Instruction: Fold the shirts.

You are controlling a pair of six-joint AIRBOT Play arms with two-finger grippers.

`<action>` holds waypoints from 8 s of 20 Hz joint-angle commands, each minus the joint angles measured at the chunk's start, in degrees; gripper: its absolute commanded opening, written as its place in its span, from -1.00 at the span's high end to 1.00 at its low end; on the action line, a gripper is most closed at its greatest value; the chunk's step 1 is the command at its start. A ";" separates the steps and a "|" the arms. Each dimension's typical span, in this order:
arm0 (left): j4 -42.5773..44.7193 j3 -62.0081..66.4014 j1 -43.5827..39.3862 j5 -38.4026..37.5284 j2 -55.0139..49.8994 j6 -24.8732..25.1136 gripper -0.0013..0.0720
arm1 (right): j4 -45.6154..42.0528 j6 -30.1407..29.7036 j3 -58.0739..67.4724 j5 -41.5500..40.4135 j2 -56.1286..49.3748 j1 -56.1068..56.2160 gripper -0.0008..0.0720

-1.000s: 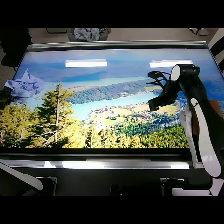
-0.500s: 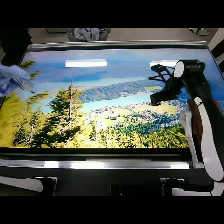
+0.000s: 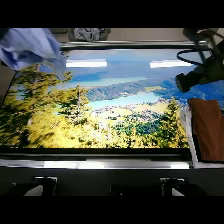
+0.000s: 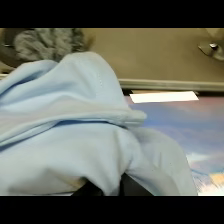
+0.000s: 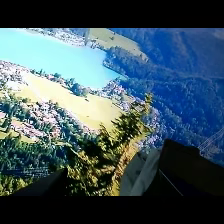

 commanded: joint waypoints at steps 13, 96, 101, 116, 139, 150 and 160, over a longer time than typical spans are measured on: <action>-0.24 -44.81 -40.92 5.05 -9.66 2.34 0.82 | 1.03 -1.77 0.13 11.54 -1.09 0.00 -0.86; 34.60 4.83 -13.73 -0.72 19.54 -0.24 0.88 | -7.10 -7.80 10.62 -16.98 21.79 5.77 0.83; 36.74 1.33 -13.73 -6.34 21.51 -1.51 0.88 | -11.98 -5.99 10.62 -2.23 23.43 5.77 0.83; 39.39 1.25 -13.68 2.19 17.07 1.86 0.88 | -12.76 -7.13 8.52 20.13 18.38 5.77 0.83; 19.78 2.05 -2.38 -9.92 -35.10 -2.25 -0.93 | 10.36 5.42 -7.74 -24.11 -24.02 0.31 -0.60; 0.79 -43.21 22.62 -19.08 -9.55 0.79 -0.97 | 22.23 -12.68 -0.17 8.39 -23.54 -24.48 -0.59; -7.72 -71.28 16.96 -2.99 -4.70 5.16 -0.92 | 26.58 -12.48 -0.20 5.75 -23.54 -24.48 -0.57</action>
